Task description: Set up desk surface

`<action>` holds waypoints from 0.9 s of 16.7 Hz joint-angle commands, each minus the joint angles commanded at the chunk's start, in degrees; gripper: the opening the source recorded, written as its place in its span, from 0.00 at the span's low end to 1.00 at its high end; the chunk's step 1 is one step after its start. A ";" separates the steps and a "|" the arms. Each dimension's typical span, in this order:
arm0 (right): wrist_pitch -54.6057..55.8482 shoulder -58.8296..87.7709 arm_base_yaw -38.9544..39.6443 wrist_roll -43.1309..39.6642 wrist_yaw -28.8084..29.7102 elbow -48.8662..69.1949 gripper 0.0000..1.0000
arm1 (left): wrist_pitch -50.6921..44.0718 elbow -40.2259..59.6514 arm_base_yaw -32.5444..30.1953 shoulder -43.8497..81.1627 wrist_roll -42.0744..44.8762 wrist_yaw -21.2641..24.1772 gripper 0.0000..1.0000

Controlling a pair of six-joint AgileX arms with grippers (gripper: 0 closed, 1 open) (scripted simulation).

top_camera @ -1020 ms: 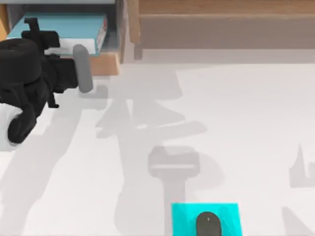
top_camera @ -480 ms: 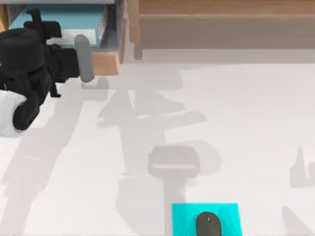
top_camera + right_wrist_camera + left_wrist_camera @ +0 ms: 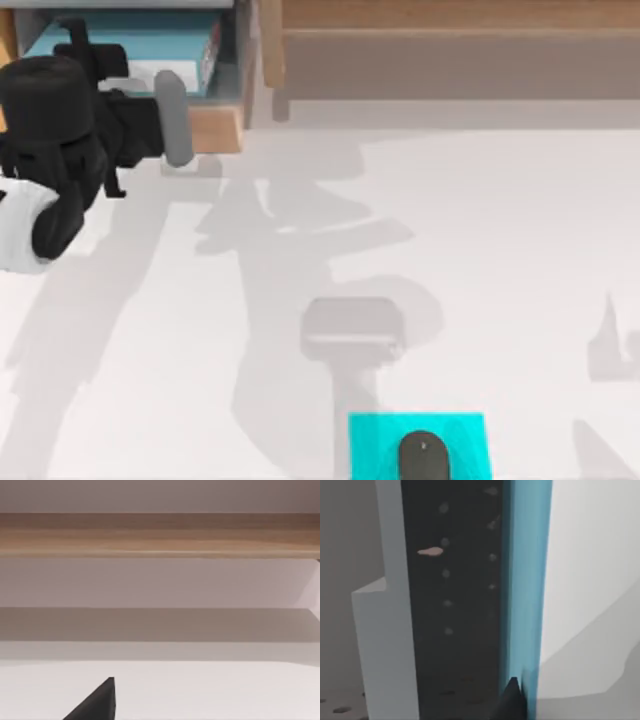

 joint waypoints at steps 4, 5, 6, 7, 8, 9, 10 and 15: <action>0.00 0.00 0.00 0.00 0.00 0.00 1.00 | 0.00 0.00 0.00 0.00 0.00 0.00 0.45; 0.00 0.00 0.00 0.00 0.00 0.00 1.00 | 0.00 0.00 0.00 0.00 0.00 0.00 0.53; 0.00 0.00 0.00 0.00 0.00 0.00 1.00 | 0.00 0.00 0.00 0.00 0.00 0.00 0.60; 0.00 0.00 0.00 0.00 0.00 0.00 1.00 | 0.00 0.00 0.00 0.00 0.00 0.00 0.68; 0.00 0.00 0.00 0.00 0.00 0.00 1.00 | 0.00 0.00 0.00 0.00 0.00 0.00 0.75; 0.00 0.00 0.00 0.00 0.00 0.00 1.00 | 0.00 0.00 0.00 0.00 0.00 0.00 0.83; 0.00 0.00 0.00 0.00 0.00 0.00 1.00 | 0.00 0.00 0.00 0.00 0.00 0.00 0.90; 0.00 0.00 0.00 0.00 0.00 0.00 1.00 | 0.00 0.00 0.00 0.00 0.00 0.00 1.00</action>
